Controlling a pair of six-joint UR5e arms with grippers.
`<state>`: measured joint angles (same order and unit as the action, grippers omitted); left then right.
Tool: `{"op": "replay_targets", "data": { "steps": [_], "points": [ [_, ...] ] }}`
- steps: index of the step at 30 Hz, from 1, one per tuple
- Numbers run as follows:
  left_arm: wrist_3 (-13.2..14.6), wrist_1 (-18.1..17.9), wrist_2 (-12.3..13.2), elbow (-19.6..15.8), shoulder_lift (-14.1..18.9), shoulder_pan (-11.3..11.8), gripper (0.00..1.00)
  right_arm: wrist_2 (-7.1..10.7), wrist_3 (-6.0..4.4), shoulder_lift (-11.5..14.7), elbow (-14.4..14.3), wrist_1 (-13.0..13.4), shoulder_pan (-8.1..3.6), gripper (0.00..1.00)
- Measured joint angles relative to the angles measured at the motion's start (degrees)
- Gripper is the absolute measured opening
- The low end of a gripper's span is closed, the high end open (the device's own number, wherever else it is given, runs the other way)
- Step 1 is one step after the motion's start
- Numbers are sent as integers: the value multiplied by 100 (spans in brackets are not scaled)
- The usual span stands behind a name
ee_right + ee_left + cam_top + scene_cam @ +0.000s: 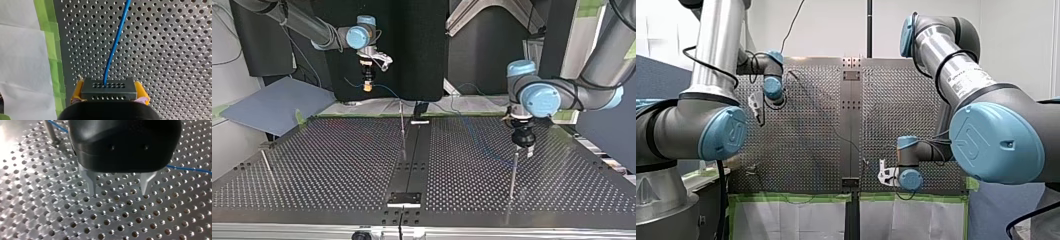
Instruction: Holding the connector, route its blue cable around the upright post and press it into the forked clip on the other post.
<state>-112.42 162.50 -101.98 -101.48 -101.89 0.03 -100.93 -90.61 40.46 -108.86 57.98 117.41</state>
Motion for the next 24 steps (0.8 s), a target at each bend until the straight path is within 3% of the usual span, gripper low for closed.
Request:
{"op": "replay_targets", "data": {
  "steps": [1,7,10,13,15,17,24],
  "points": [
    [-10,38,-8,0,31,11,92,10,-2,0,1,3,-1,2],
    [-51,319,-177,-56,287,76,92,44,-20,1,1,21,-7,2],
    [-109,462,-261,-171,428,120,84,67,-29,2,1,32,-13,2],
    [-158,606,-264,-310,575,157,84,107,-44,1,1,37,-24,2],
    [-171,703,-263,-398,670,171,89,125,-60,1,1,40,-33,2],
    [-177,779,-248,-450,748,183,100,136,-77,0,1,51,-45,2],
    [-72,1105,-48,-492,1073,211,100,202,-100,1,5,145,-79,2]
  ]
}}
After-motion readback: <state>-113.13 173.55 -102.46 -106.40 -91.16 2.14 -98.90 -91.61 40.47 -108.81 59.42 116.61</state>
